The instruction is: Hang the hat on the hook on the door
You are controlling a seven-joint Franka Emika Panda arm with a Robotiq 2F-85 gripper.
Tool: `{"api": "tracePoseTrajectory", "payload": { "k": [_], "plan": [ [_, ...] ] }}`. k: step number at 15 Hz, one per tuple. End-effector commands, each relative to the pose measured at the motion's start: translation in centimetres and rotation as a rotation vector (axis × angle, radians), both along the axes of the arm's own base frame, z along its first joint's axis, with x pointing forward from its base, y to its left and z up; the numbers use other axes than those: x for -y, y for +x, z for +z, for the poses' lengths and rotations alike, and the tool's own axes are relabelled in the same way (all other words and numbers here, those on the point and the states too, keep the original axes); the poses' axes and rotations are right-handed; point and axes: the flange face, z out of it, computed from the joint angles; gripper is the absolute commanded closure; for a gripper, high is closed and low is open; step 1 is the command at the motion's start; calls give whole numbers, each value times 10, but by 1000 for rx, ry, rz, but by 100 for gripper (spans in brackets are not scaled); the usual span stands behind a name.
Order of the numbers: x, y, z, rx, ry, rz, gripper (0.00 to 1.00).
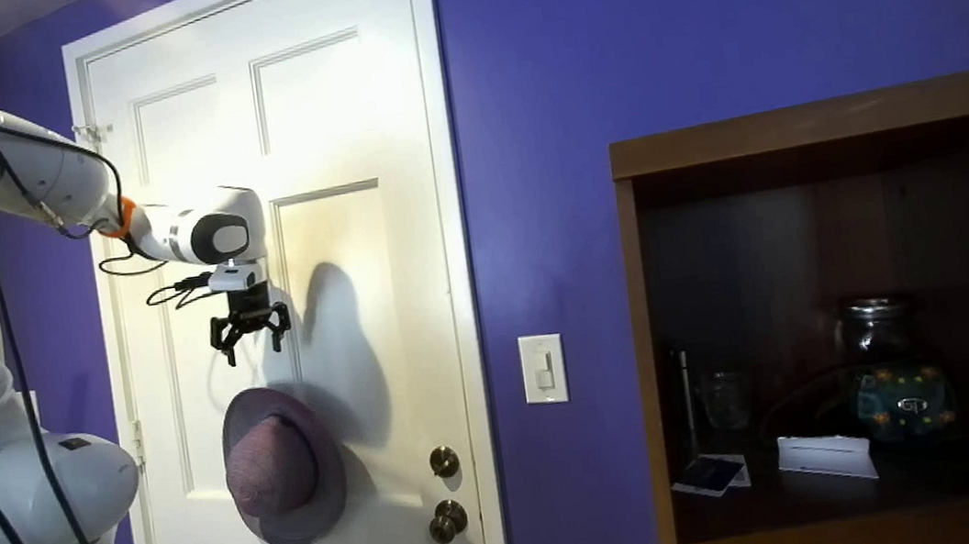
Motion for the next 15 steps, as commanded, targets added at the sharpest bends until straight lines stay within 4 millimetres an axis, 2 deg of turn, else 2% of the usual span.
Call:
{"api": "tracePoseTrajectory", "payload": {
  "k": [1, 9, 15],
  "plan": [
    [16, -10, 20, 10, -126, 148, 0],
    [44, -17, 62, 114, -328, 504, 0],
    [65, -12, 101, 227, -327, 715, 0]
  ]
}}
